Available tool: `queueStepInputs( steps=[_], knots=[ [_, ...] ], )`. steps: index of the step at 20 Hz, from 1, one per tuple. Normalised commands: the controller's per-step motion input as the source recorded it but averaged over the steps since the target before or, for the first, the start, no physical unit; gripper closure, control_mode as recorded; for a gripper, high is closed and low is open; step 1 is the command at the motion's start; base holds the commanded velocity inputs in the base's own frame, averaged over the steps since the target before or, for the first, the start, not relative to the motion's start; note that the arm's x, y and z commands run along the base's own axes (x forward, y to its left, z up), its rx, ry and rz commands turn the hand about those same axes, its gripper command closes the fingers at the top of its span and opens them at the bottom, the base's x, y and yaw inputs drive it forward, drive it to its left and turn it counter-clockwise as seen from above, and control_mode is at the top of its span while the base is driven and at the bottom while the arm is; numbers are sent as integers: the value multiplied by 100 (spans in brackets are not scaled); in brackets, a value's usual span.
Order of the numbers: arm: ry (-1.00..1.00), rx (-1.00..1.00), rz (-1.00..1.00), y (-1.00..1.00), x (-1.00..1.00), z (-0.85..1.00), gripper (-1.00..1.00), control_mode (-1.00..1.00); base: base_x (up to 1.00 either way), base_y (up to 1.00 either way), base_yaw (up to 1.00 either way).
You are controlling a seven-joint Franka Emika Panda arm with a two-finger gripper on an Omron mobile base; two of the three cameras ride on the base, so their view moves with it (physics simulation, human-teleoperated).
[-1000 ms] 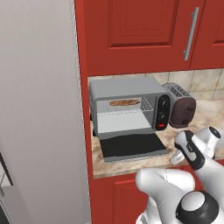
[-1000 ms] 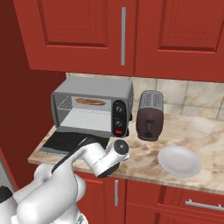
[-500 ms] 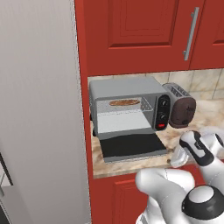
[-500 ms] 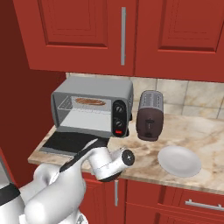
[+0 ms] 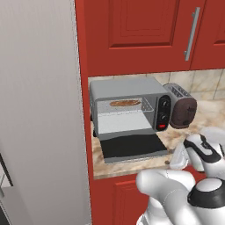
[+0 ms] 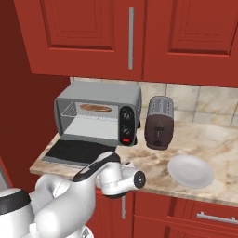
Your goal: Pull the toaster oven rack outwards. Pick up the baguette from the plate and place it on the toaster oven rack. Close the toaster oven door fully and set the temperature to the lowest setting.
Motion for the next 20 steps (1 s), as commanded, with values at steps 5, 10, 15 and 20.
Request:
queueStepInputs(
  steps=[5, 10, 15, 20],
  knots=[
    [-4, 8, 0, 15, 10, -13, -100, -100, 0, 0, 0],
    [-2, 2, 0, 22, 32, 0, -100, -100, 0, 0, 0],
    [0, 0, 0, 17, 38, 0, -100, -100, 0, 0, 0],
    [0, 2, 0, 23, 12, 1, -100, -100, 0, 0, 0]
  ],
)
